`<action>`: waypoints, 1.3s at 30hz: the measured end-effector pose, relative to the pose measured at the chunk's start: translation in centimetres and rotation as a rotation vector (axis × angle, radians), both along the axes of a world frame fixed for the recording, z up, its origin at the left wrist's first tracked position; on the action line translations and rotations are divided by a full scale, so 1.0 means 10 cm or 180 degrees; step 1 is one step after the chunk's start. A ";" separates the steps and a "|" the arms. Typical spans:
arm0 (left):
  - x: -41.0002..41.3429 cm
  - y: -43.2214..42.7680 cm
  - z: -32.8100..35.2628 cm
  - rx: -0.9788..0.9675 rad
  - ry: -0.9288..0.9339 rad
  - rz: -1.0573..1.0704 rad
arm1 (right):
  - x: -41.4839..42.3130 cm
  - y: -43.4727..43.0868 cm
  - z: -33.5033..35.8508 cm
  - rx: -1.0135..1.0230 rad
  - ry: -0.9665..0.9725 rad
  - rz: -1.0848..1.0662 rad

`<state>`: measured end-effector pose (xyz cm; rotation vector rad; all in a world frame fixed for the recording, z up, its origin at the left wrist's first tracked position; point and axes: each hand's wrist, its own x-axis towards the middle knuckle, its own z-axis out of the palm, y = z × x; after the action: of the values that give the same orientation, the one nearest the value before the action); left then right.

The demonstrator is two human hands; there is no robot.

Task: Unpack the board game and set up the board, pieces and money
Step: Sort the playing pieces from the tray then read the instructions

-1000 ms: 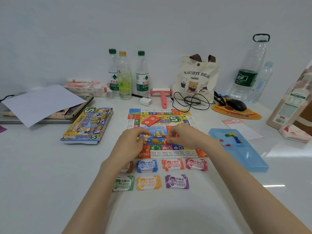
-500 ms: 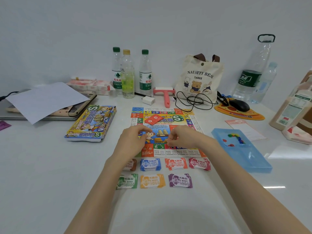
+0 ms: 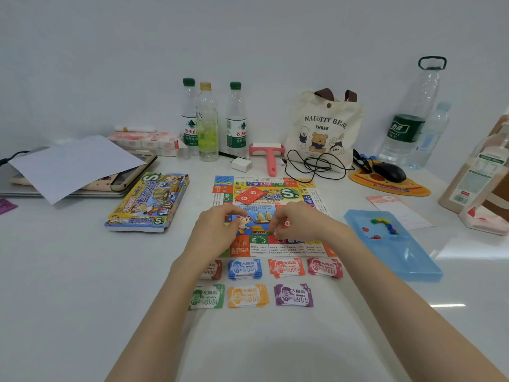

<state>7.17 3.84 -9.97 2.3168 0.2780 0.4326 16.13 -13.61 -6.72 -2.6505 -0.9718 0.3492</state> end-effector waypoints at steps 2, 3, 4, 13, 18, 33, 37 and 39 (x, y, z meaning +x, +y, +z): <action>0.00 0.00 0.00 0.0000 -0.0004 -0.0002 | 0.00 0.00 0.00 -0.0025 -0.0018 0.0014; 0.00 0.00 0.00 0.0000 -0.0001 -0.0007 | -0.01 0.00 0.01 -0.0035 -0.0016 0.0020; -0.01 -0.01 0.01 -0.0005 0.0003 -0.0010 | -0.01 0.00 0.01 -0.0044 -0.0014 0.0027; -0.02 -0.04 0.03 -0.0022 -0.0005 -0.0063 | 0.00 -0.03 -0.01 -0.0008 0.0046 -0.0014; -0.02 -0.11 0.05 -0.0073 -0.0129 -0.0178 | -0.04 -0.17 0.09 0.0412 -0.0163 -0.0071; 0.08 -0.82 0.30 -0.1002 -0.0647 -0.0932 | 0.17 -1.30 0.17 0.0956 -0.0700 -0.1486; 0.17 -1.00 0.35 -0.1035 -0.0596 -0.1022 | 0.37 -1.57 0.13 0.0578 -0.0687 -0.1808; 0.22 -1.10 0.37 -0.1045 -0.0552 -0.1063 | 0.45 -1.64 0.14 0.0342 -0.0604 -0.1910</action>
<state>9.41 -7.15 -6.27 1.9420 -0.1163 0.3834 20.58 -30.00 -5.34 -2.7439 -0.1943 -0.0903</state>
